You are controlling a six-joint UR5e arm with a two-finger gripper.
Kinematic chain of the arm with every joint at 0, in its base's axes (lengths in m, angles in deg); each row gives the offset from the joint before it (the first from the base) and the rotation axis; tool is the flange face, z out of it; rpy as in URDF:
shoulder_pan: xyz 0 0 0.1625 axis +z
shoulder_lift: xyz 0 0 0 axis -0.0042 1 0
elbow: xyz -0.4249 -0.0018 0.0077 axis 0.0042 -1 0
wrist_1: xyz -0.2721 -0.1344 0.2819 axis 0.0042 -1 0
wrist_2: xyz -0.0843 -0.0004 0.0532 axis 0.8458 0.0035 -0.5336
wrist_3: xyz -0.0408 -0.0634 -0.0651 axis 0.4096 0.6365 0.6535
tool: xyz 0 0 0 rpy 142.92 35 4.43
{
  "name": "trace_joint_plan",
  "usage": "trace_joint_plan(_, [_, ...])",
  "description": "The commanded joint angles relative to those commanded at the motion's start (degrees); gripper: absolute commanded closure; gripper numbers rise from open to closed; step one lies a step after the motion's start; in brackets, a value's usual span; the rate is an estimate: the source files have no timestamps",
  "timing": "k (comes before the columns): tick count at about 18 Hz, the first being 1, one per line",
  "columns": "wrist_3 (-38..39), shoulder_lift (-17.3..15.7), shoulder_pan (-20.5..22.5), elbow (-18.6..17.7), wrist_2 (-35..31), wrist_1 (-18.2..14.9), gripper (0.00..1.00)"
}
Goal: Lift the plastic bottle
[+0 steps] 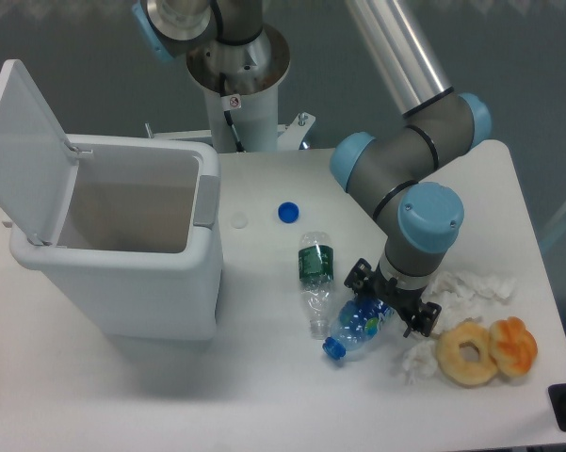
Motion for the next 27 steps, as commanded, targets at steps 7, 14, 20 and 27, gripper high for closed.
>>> trace_joint_plan(7, [0.2, 1.5, -0.4, -0.3, -2.5, 1.5, 0.0])
trace_joint_plan(14, [0.6, 3.2, -2.0, -0.4, -5.8, 5.7, 0.38])
trace_joint_plan(20, [0.8, 2.1, -2.2, -1.2, -5.9, 5.5, 0.72])
trace_joint_plan(27, [2.0, -0.3, -1.8, 2.1, -3.8, 5.3, 0.71])
